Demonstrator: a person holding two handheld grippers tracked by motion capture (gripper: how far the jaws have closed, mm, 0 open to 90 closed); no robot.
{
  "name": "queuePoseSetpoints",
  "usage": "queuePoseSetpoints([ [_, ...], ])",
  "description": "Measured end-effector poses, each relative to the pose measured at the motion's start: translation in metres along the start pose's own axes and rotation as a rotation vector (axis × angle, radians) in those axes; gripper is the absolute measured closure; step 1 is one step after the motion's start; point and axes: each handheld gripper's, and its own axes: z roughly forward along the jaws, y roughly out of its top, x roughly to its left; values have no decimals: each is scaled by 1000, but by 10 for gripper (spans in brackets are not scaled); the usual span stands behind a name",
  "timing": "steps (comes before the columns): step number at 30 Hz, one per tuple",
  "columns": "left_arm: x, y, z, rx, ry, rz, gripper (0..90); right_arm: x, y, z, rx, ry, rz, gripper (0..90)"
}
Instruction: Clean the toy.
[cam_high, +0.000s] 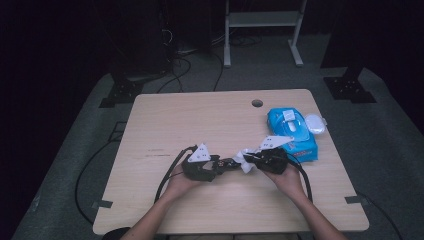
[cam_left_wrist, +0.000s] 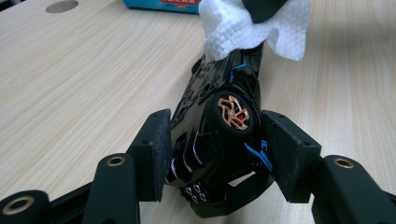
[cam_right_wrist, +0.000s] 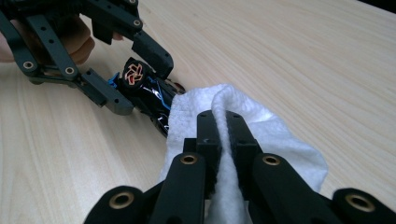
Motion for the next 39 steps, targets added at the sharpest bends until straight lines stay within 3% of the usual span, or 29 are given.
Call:
queuePoseSetpoints([
  [8, -1, -1, -2, -11, -2, -1, 421, 2, -3, 0, 18, 22, 6, 852],
  [12, -1, -4, 0, 21, 18, 23, 413, 4, -11, 10, 87, 14, -17, 850],
  [14, 0, -4, -1, 18, 19, 13, 413, 3, -13, 12, 86, 13, -14, 850],
  [19, 3, -6, 2, 12, 41, -12, 266, -4, -6, 12, 61, 6, -1, 849],
  [22, 5, -7, 6, 30, 30, -20, 186, -9, -6, 18, 52, 26, 34, 849],
  [24, 7, -8, 10, 40, 12, -42, 145, -11, -11, 24, 77, 34, 50, 847],
  [25, 8, -10, 13, 69, 2, -55, 133, -12, -13, 25, 80, 37, 53, 847],
  [30, 9, -12, 17, 97, -28, -63, 155, -13, -14, 26, 75, 41, 52, 847],
  [31, 8, -12, 18, 88, -36, -60, 210, -13, -14, 26, 74, 40, 51, 847],
  [34, 7, -9, 18, 90, -22, -47, 227, -11, -12, 28, 66, 50, 56, 848],
  [36, 6, -7, 19, 96, -23, -41, 233, 0, -5, 34, 49, 99, 39, 848],
  [37, 6, -7, 20, 94, -21, -39, 233, 0, -5, 34, 49, 99, 39, 848],
  [38, 5, -7, 21, 91, -19, -40, 234, 11, 2, 42, 31, 146, 19, 848],
  [39, 4, -7, 21, 98, -19, -30, 234, 11, 2, 42, 31, 146, 19, 848],
])
